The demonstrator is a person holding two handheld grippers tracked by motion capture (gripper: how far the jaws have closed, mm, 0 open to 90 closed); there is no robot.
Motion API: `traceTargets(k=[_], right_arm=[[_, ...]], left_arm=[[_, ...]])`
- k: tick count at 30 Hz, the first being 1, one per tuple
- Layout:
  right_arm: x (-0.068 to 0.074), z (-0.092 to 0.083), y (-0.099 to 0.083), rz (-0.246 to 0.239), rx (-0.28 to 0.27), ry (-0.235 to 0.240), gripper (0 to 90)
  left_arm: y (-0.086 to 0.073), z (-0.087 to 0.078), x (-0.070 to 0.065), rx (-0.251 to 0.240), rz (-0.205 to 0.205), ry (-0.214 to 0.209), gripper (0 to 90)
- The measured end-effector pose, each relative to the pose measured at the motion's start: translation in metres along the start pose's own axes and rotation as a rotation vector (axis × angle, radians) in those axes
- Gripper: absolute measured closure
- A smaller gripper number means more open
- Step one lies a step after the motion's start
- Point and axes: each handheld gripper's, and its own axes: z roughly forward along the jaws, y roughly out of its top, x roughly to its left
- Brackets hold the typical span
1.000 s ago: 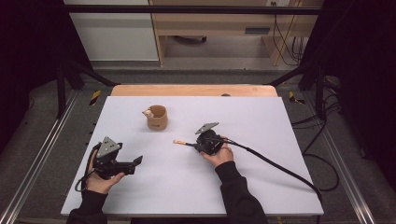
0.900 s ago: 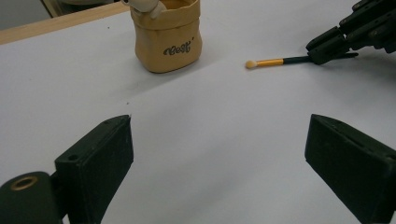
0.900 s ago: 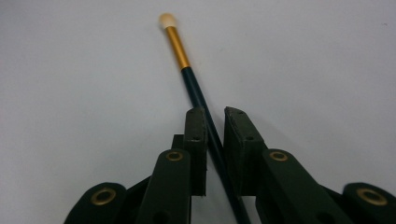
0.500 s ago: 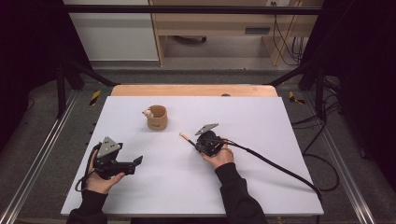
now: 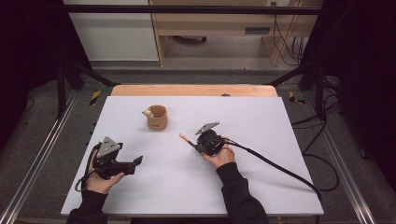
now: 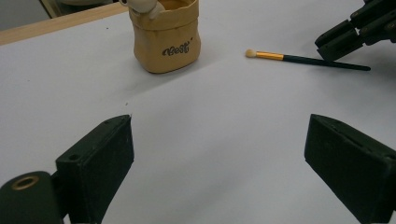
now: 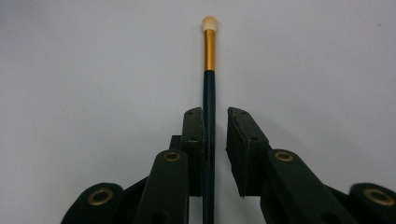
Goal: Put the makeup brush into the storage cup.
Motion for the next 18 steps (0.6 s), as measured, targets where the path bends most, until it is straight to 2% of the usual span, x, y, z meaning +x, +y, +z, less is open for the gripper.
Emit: traceTargets(k=[8, 12, 13, 18], right_arm=[[-0.006, -0.014, 0.008, -0.005, -0.007, 0.009, 73.7], [-0.009, -0.019, 0.013, -0.009, 0.015, 0.014, 71.2], [-0.009, -0.021, 0.017, -0.031, 0.039, 0.005, 70.3], [-0.007, -0.021, 0.026, -0.034, 0.055, 0.024, 69.2]], left_arm=[[0.000, 0.001, 0.000, 0.001, -0.005, -0.003, 7.7], [0.000, 0.002, 0.000, 0.004, -0.004, -0.002, 7.7], [-0.001, 0.002, 0.000, 0.005, -0.004, -0.002, 7.7], [0.000, 0.001, 0.001, 0.003, -0.006, -0.003, 7.7]])
